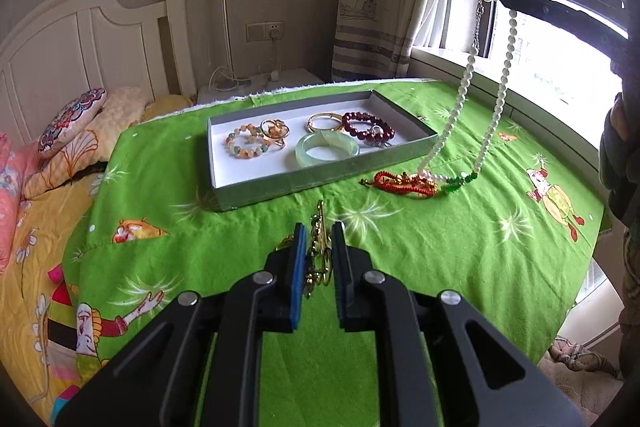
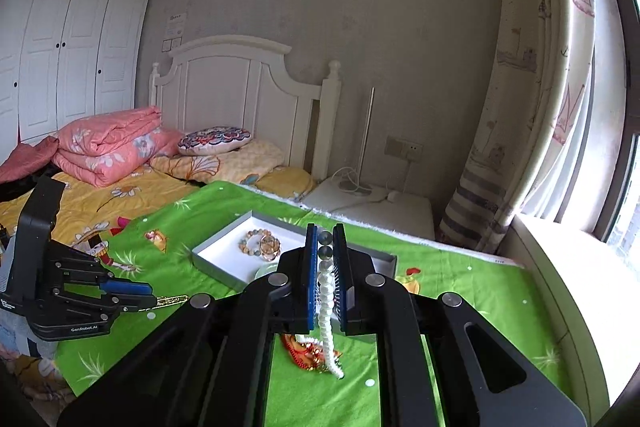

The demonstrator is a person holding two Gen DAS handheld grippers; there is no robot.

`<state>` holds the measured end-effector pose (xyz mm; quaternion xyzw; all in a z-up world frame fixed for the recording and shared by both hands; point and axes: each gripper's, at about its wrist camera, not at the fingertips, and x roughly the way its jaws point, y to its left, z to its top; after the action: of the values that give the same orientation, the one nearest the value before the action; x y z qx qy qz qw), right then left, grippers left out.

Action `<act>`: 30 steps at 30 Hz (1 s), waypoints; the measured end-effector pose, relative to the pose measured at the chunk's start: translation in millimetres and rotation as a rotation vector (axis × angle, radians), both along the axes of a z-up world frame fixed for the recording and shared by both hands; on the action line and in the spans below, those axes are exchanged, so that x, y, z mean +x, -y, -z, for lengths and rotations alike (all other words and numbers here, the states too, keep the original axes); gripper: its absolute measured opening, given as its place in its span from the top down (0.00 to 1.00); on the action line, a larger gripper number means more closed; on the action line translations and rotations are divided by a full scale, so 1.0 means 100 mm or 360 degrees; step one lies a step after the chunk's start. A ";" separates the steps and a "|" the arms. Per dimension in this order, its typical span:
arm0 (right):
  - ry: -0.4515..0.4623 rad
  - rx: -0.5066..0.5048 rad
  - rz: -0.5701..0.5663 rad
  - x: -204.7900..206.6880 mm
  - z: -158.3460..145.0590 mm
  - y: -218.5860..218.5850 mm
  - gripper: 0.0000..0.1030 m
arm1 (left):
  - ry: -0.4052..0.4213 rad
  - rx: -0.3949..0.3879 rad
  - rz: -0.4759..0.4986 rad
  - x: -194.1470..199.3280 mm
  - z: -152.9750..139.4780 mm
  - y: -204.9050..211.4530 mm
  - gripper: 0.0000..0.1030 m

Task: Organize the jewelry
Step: 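Lift the pearl necklace with the right tool while the left tool holds the brooch, then lower the pearl necklace and brooch into the white box and open both tools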

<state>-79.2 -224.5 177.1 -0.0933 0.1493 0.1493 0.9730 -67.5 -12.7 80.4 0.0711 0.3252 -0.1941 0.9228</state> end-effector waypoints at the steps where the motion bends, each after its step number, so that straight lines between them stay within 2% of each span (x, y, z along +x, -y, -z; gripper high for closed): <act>1: 0.0021 -0.0001 0.0001 -0.01 -0.06 0.01 0.90 | 0.0013 0.0004 0.0003 0.00 -0.04 0.01 0.88; 8: 0.0121 -0.0023 -0.0006 -0.08 -0.34 0.01 0.90 | 0.0070 0.0037 0.0035 0.01 -0.20 0.08 0.88; 17: 0.0156 -0.0047 -0.0012 -0.04 -0.45 -0.03 0.90 | 0.0083 0.0020 0.0057 0.16 -0.32 0.10 0.88; 30: 0.0084 -0.0064 0.0042 0.63 -0.50 -0.13 0.90 | 0.0059 0.0048 0.0029 0.80 -0.40 0.19 0.88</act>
<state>-16.6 -211.5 227.0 -0.1148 0.1279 0.1308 0.9764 12.3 -31.7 120.1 0.0917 0.3102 -0.1961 0.9257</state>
